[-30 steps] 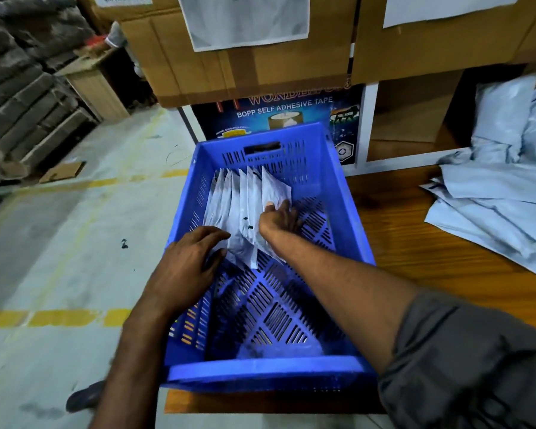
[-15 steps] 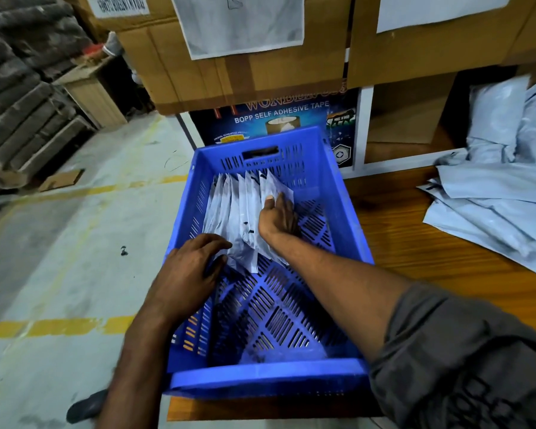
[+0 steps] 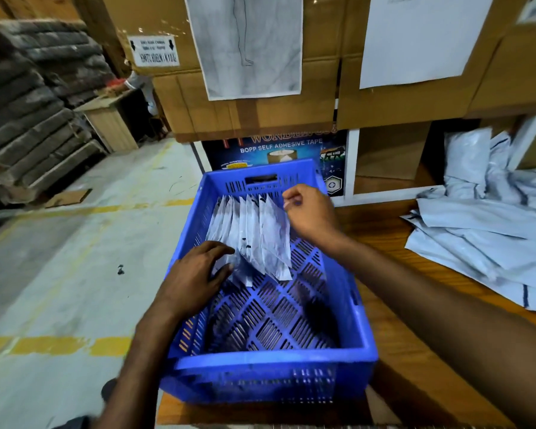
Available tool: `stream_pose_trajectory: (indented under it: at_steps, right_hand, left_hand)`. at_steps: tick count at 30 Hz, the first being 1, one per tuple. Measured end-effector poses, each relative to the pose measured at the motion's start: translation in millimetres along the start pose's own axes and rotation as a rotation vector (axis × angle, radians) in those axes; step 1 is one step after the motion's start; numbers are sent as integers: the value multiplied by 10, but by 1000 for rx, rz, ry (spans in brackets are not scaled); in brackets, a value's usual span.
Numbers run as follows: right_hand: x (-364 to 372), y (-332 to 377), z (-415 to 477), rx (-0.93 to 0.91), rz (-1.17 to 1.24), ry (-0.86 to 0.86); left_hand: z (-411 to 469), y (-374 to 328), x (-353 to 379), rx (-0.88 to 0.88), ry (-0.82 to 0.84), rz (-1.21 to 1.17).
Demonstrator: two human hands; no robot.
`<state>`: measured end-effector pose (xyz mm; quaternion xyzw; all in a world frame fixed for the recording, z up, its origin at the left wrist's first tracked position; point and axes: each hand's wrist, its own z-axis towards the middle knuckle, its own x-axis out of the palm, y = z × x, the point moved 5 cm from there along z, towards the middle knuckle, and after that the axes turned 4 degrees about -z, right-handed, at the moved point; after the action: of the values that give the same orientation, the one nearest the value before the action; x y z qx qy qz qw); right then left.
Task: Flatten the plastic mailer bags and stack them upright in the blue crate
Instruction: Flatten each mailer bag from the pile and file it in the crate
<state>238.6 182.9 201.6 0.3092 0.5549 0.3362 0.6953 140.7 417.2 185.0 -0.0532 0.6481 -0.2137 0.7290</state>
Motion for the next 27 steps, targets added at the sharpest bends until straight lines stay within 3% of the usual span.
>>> stream_pose_trajectory:
  at_steps: [3,7,10,14,19,23,27]
  right_hand:
    - [-461,-313,-267,-116,58,-57]
    - [-942,-942,-630,-72,71,-88]
    - [-1248,-1380,-842,-31,71,-45]
    - [-1741,-1941,-966,-2,91,8]
    - [-2409,-2627,-874,-10,-5,-9]
    - [-2825,-3101,-492,-22,-161,-30]
    - [-2834,-3415,74,-52,-401,74]
  left_hand:
    - [-60,-349,-14,15,-144,-73]
    - [-95,-1119,95,16,-325,-313]
    - [-47,-1754,304,35,-389,-449]
    - [46,-2589,674,88,-432,-458]
    - [160,-3292,1488,96,-357,-451]
    - [273,-3445,2494,22,-148,-402]
    - [174,-3381,3245,-74,13,-110]
